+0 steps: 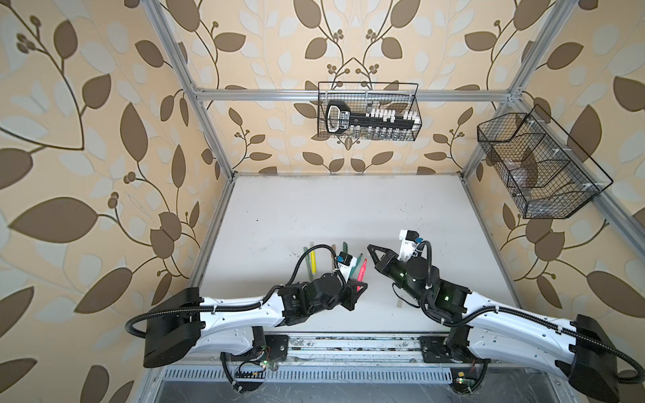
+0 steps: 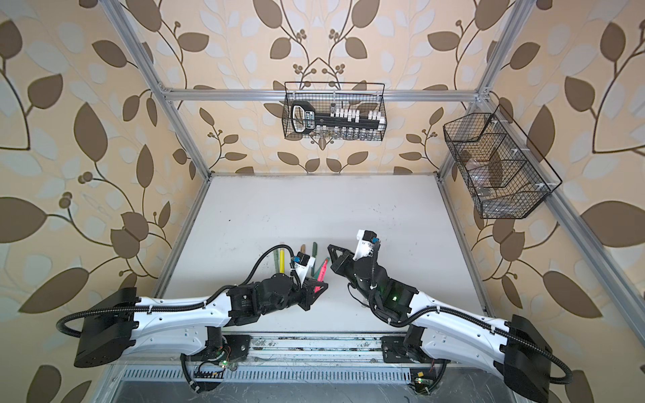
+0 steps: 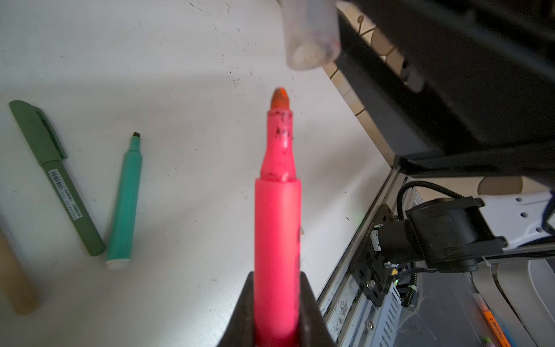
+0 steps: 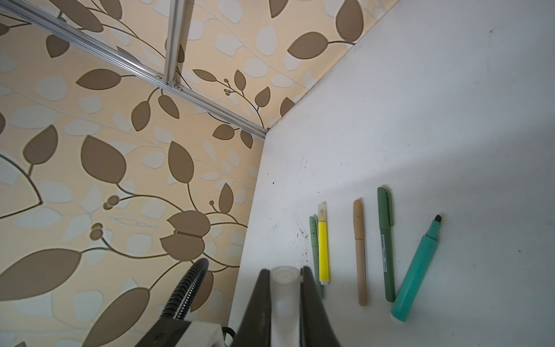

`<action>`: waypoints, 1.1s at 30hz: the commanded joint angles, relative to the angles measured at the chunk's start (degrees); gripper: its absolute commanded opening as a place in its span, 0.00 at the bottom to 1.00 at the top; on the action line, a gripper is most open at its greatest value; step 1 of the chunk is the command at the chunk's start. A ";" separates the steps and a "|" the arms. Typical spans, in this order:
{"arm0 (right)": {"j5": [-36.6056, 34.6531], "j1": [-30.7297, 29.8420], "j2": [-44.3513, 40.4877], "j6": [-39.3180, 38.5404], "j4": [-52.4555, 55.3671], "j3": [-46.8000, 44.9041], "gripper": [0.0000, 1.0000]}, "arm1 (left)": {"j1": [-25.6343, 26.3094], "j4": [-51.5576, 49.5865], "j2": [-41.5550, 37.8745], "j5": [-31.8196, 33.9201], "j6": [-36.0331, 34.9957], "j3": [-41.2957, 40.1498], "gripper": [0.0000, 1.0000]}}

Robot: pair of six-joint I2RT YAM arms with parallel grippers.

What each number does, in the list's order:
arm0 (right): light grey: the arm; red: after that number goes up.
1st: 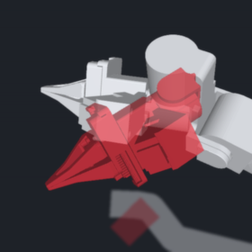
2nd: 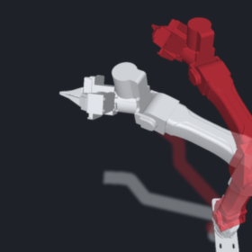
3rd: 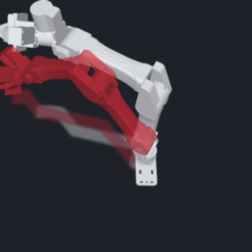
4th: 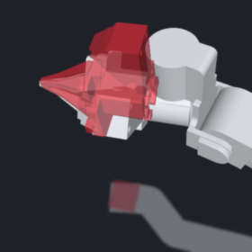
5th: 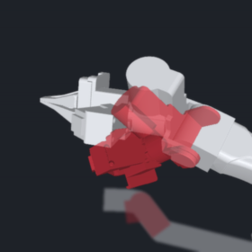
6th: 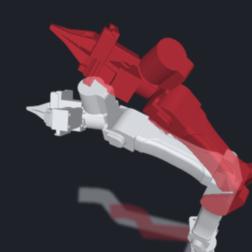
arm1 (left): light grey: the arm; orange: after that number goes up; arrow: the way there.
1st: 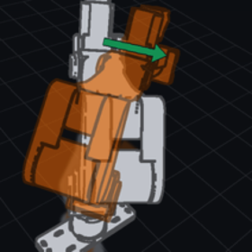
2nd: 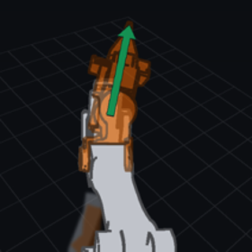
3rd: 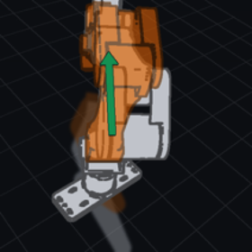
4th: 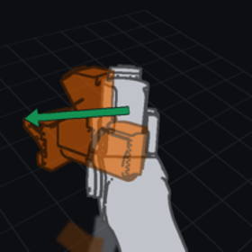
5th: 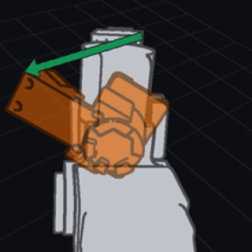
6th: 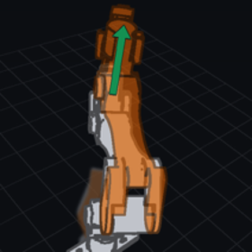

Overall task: Insert pens into pen caps
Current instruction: Put on the pen cap to the pen.

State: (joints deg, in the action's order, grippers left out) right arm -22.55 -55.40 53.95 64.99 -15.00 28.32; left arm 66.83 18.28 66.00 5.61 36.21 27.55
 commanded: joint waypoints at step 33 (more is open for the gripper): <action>-0.57 -2.21 2.69 -0.35 -2.21 0.42 0.00 | 0.75 1.27 -2.63 2.62 -0.30 -0.39 0.00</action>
State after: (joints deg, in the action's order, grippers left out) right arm -22.63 -56.82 56.49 64.49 -15.75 28.80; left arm 66.85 17.37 63.99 6.50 36.21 27.22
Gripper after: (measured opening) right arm 0.116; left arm 0.166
